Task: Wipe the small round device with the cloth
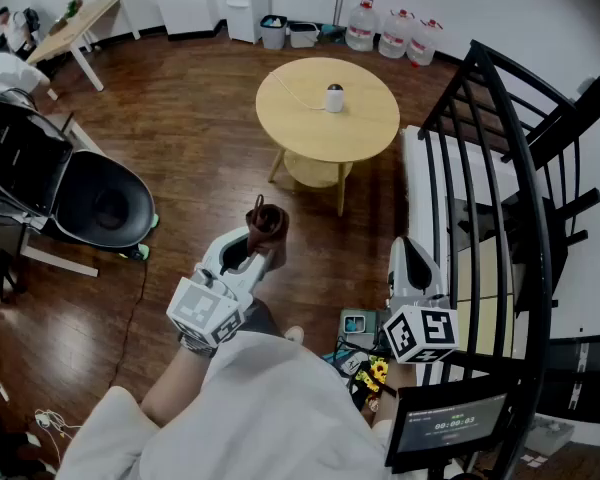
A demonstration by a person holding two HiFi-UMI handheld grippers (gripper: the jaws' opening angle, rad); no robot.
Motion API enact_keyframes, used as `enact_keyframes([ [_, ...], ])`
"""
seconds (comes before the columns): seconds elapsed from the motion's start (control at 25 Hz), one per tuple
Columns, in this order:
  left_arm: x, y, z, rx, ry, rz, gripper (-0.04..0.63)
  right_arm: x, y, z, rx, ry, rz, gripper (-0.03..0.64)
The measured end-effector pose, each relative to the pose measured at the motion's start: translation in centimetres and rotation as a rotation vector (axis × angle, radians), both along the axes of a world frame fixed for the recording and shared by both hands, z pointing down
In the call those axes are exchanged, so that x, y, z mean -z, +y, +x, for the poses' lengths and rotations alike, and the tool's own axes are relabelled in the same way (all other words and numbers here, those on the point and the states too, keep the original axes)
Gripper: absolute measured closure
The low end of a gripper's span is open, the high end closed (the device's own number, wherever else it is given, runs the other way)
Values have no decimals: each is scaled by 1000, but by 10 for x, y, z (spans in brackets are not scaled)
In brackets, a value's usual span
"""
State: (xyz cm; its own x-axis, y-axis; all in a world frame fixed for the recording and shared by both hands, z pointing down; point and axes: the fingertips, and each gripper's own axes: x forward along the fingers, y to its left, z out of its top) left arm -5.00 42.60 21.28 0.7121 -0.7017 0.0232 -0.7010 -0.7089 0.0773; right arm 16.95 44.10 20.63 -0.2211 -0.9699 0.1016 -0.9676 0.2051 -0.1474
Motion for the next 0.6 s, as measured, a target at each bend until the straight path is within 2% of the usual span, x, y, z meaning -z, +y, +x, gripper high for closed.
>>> enact_keyframes([
  [0.28,-4,1,7,-38,-1,9,522,-2,-4,-6,30,-5,1,615],
  [0.6,-18,-59,21,-78,6,-19,520,-9,-54,-2,48,3,-29,615],
])
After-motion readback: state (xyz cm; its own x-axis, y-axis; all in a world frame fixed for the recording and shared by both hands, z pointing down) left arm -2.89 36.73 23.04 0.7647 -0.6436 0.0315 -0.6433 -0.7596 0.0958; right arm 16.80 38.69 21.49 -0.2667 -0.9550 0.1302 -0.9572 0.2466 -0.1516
